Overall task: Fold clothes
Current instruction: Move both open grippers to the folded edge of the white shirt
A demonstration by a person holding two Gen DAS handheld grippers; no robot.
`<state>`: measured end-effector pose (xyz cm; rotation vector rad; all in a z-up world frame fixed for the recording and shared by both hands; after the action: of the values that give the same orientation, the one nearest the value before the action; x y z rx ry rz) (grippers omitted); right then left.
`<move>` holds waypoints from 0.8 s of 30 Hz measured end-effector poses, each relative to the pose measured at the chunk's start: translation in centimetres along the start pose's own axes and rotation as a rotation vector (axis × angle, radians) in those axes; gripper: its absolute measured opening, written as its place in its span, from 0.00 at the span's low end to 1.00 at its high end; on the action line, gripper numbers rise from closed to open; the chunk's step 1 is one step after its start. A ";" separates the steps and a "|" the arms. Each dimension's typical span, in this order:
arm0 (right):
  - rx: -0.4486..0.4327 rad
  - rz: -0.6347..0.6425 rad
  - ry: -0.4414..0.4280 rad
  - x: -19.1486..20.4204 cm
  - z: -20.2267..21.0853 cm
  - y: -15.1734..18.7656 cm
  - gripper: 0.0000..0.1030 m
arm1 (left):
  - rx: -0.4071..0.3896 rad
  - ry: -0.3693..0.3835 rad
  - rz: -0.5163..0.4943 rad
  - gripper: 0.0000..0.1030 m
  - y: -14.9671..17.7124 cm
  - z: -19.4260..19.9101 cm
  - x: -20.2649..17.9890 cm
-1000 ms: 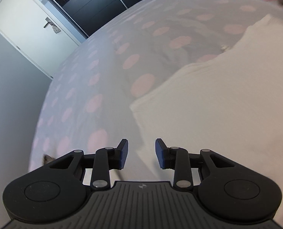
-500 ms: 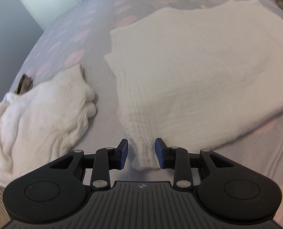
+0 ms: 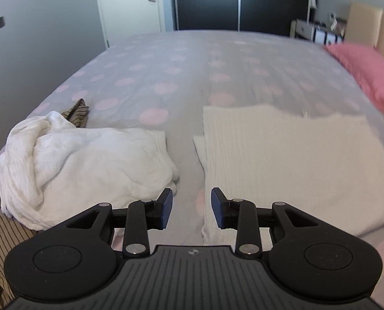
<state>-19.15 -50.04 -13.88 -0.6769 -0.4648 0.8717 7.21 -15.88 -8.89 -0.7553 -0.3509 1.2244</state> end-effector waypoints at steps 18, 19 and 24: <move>0.088 -0.141 -0.052 -1.5 -3.8 1.0 0.50 | 0.188 0.048 0.227 0.30 1.9 -4.4 2.7; 0.101 -0.173 -0.057 -2.0 -4.2 1.1 0.50 | 0.207 0.045 0.239 0.30 2.5 -5.2 2.7; 0.161 -0.293 -0.062 -3.8 -6.6 1.9 0.57 | 0.310 0.052 0.350 0.30 4.9 -8.7 2.9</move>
<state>-18.20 -54.55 -20.25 -0.4217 -0.5284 0.6463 10.03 -15.33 -18.88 -0.5912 0.0202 1.5419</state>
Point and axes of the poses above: each gripper's, at about its wrist camera, not at the fingertips, and z roughly against the way its jaws point, x to its left, y to its underside, the point moved 9 cm from there along -z, roughly the way its jaws point, and after that the axes turned 14 degrees about z, right-handed, at the moved point
